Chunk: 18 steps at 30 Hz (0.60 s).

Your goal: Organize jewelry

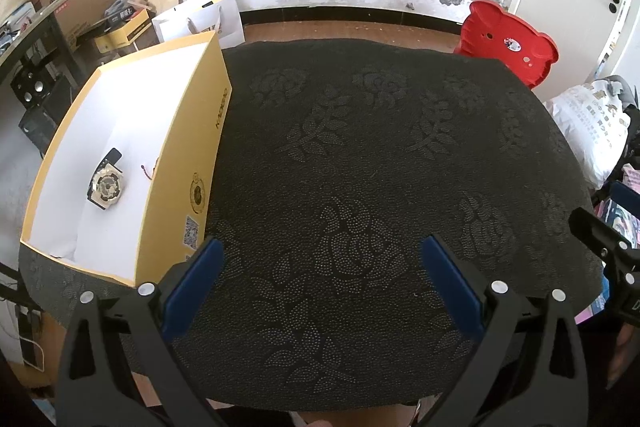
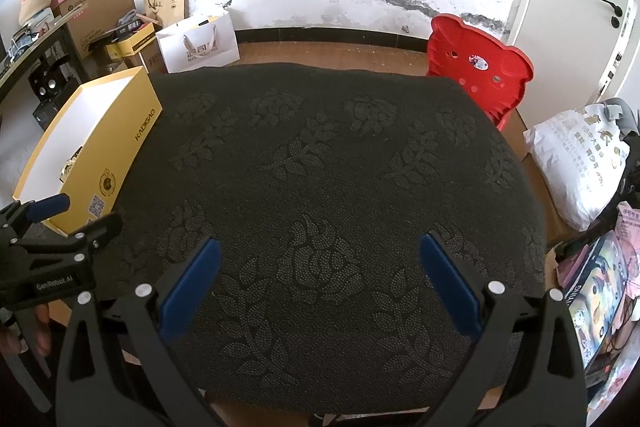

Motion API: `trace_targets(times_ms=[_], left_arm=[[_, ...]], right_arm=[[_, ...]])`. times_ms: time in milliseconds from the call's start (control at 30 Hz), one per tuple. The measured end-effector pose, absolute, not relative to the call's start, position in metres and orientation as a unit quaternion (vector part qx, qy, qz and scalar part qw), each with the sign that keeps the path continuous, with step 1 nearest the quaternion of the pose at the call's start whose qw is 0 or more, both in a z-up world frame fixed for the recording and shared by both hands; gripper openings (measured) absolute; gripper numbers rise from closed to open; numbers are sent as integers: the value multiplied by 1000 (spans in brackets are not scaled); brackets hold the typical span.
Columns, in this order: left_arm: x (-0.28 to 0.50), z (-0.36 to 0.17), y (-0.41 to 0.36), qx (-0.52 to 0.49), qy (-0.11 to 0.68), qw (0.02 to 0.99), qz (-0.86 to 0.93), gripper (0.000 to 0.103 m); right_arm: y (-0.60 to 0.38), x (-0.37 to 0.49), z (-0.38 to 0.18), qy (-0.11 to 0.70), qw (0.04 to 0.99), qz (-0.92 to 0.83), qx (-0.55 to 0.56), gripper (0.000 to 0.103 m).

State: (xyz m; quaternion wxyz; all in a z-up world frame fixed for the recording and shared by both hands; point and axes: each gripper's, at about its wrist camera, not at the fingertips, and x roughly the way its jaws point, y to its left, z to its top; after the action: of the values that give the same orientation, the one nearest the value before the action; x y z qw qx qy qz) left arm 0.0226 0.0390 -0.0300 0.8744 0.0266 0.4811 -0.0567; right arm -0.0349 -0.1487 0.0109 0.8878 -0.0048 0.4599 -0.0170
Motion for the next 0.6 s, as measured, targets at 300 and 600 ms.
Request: trace_targets(times_ms=[300,600], left_arm=[[23,-30,36,27,482,874,-56,97],[23,-31,36,32,484,873,-59,97]], right_arm=[[-150,-36,10,461,887,-21,-3,96],[-153,-35,12,461,887,-23,-2,96]])
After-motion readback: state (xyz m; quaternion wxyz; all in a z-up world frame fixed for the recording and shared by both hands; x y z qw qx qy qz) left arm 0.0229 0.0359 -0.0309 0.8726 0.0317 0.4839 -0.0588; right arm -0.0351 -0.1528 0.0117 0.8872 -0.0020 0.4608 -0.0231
